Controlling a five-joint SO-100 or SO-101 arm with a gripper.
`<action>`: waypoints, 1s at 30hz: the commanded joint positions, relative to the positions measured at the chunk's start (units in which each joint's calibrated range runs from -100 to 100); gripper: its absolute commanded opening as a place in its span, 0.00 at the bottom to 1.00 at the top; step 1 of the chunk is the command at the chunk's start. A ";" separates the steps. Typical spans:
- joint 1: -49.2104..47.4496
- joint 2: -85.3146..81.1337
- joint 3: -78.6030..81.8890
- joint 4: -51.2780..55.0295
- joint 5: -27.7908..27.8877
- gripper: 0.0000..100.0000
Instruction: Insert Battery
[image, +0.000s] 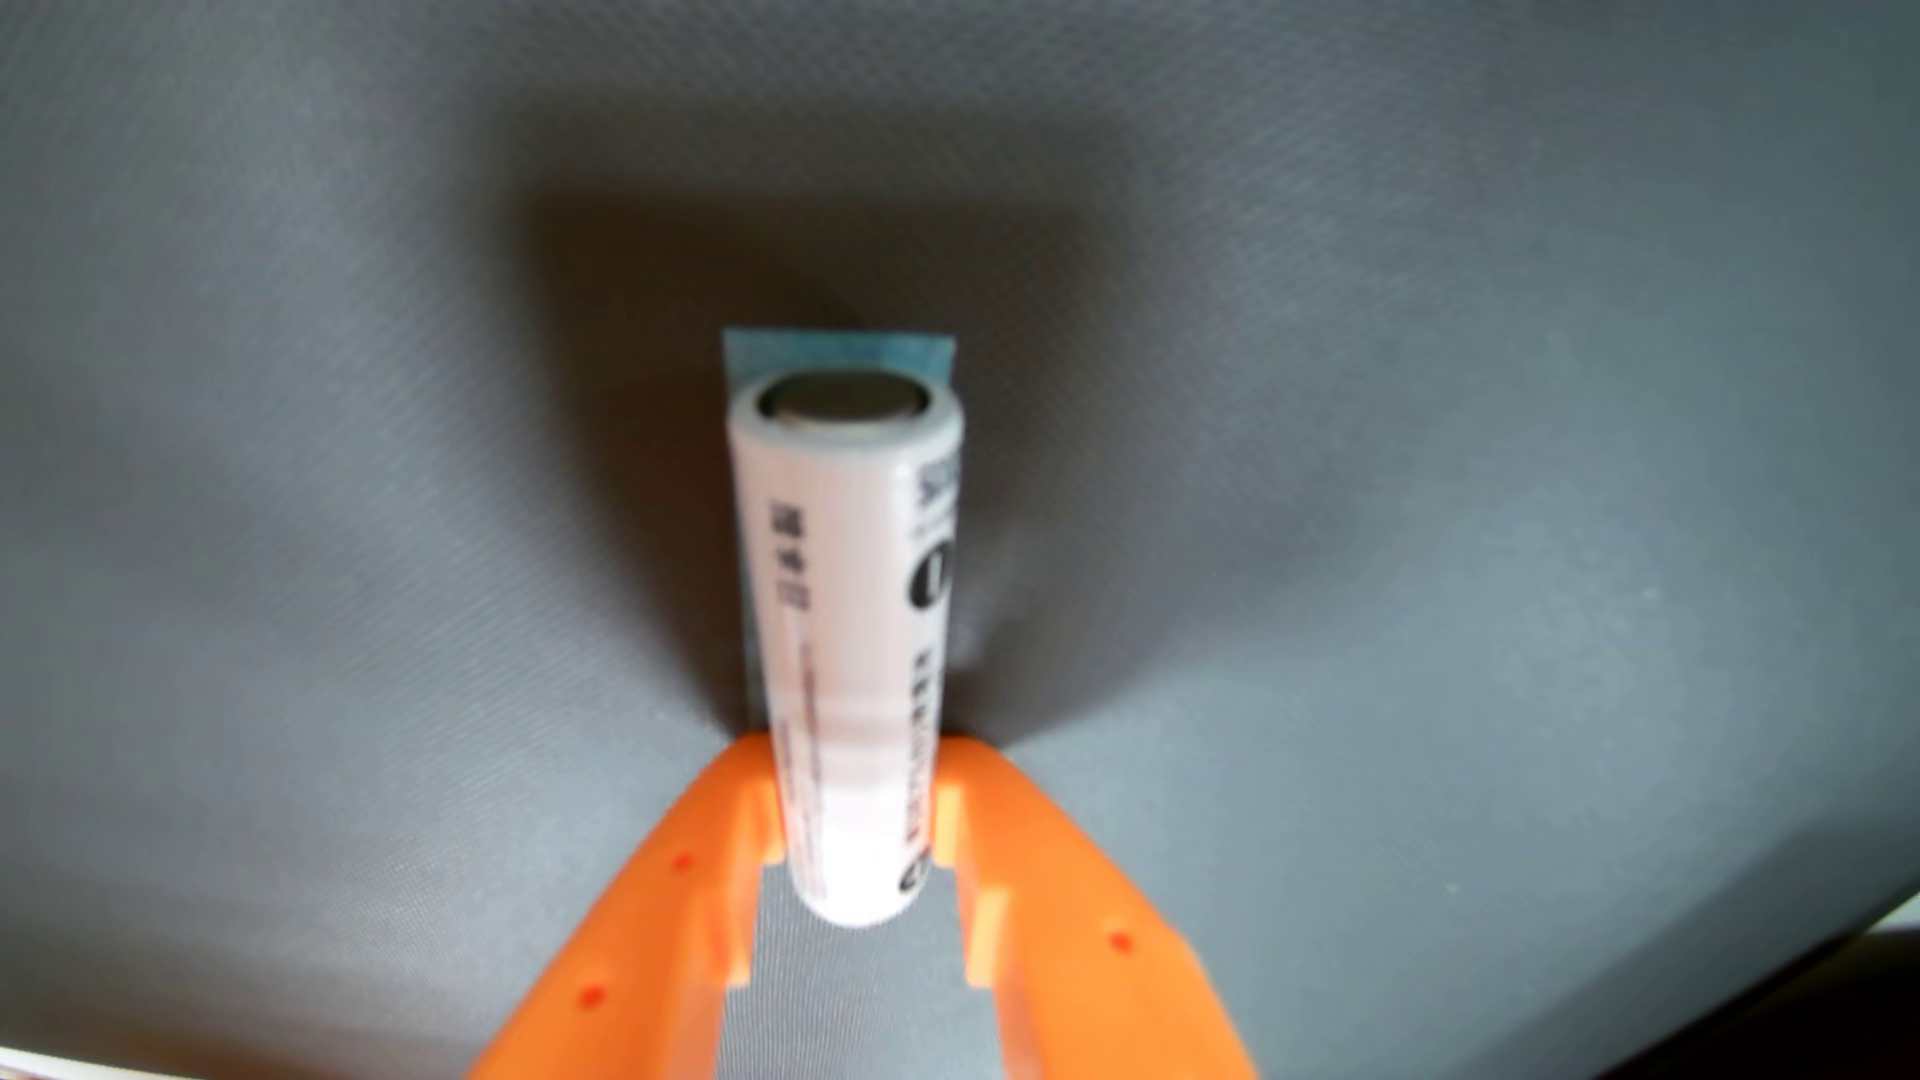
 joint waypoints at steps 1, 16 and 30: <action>-0.23 -0.21 -0.04 0.33 0.12 0.02; -4.25 -13.30 -0.94 7.70 -7.08 0.02; -24.43 -20.64 1.76 8.29 -17.13 0.02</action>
